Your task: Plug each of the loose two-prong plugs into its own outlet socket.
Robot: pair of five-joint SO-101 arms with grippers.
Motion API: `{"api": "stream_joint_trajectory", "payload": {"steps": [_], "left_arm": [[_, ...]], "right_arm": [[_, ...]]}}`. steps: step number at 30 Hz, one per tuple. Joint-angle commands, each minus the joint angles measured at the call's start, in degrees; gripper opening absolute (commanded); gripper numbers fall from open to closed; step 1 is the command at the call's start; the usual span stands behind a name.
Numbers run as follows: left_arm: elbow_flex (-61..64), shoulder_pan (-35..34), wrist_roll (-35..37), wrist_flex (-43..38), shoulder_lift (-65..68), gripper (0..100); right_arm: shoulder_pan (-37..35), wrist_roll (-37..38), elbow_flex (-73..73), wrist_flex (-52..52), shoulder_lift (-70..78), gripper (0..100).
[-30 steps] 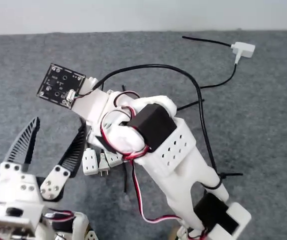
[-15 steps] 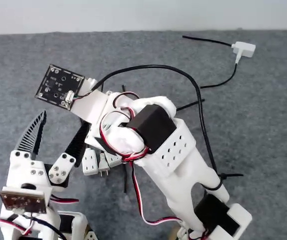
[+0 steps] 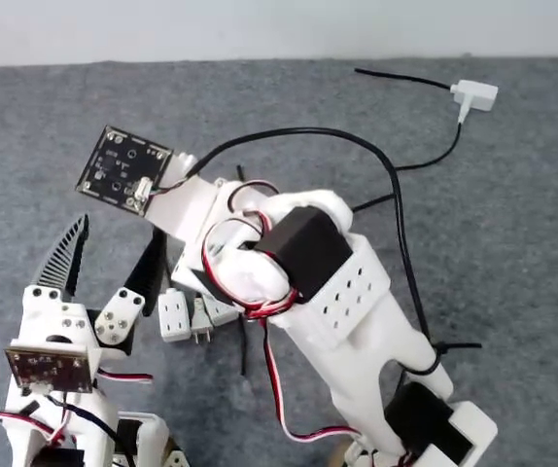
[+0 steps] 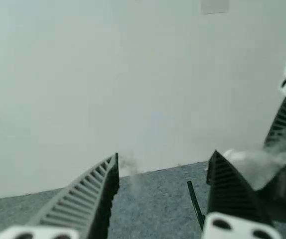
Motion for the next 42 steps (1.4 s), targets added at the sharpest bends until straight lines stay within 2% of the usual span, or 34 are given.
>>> {"api": "stream_joint_trajectory", "payload": {"steps": [1,19,24,27,34,38,42], "left_arm": [[3.03,0.44,-0.35,2.2,-0.35,30],[4.97,0.09,1.67,2.64,-0.44,30],[9.89,0.0,1.32,-2.46,-0.44,30],[13.85,-0.09,0.79,-6.33,-0.44,30],[17.89,-0.09,-4.13,-10.99,-0.35,30],[11.3,-5.63,-5.27,-7.82,-0.26,30],[-3.65,-13.19,-5.8,2.64,-0.26,30]], "right_arm": [[-1.36,0.18,-1.76,1.98,-5.41,0.9],[-1.19,0.09,4.57,1.71,-5.41,0.9],[-0.66,-2.64,6.68,1.45,-4.79,0.9],[0.22,-3.43,11.69,-2.24,-4.79,0.9],[6.64,-4.22,25.14,-10.86,-5.32,0.9],[10.51,-8.35,24.7,-9.27,-6.46,0.9],[12.26,-8.7,24.44,-6.11,-13.05,0.9]]}}
